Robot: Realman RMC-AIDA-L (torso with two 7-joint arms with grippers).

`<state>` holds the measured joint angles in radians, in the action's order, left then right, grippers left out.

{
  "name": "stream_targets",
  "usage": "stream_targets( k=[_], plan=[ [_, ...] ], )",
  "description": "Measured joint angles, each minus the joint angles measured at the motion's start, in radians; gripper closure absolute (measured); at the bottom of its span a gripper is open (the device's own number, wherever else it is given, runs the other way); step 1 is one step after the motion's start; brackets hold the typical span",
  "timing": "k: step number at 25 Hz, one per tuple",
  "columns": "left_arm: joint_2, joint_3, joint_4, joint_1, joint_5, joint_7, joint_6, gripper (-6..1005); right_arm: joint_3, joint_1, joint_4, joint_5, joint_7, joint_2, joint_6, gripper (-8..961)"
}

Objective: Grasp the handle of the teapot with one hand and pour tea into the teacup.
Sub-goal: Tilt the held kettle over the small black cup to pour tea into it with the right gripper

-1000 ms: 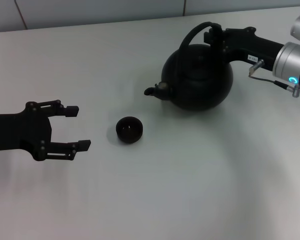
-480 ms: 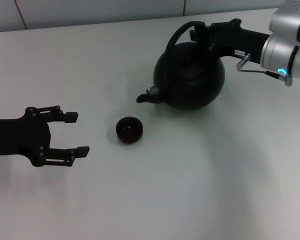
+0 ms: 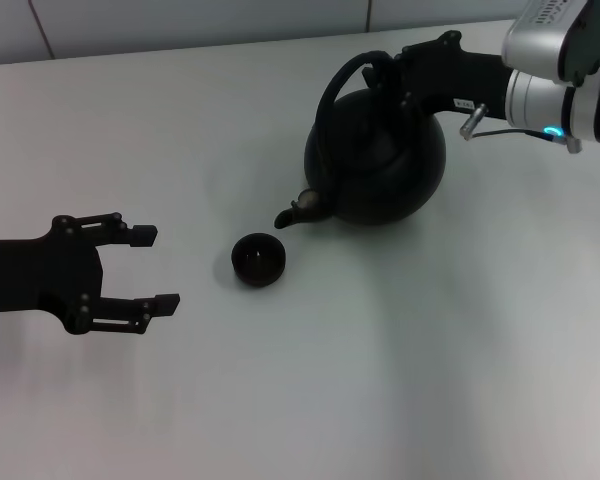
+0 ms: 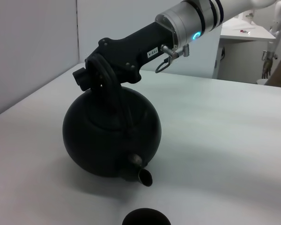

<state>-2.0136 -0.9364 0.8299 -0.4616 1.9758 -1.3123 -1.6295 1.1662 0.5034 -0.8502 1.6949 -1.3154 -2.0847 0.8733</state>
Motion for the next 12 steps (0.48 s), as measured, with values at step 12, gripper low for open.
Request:
stream_targets(
  k=[12],
  plan=[
    [-0.001, 0.001, 0.0, -0.006, 0.0, 0.0, 0.004, 139, 0.091, 0.005, -0.105, 0.156, -0.099, -0.003, -0.061, 852]
  ],
)
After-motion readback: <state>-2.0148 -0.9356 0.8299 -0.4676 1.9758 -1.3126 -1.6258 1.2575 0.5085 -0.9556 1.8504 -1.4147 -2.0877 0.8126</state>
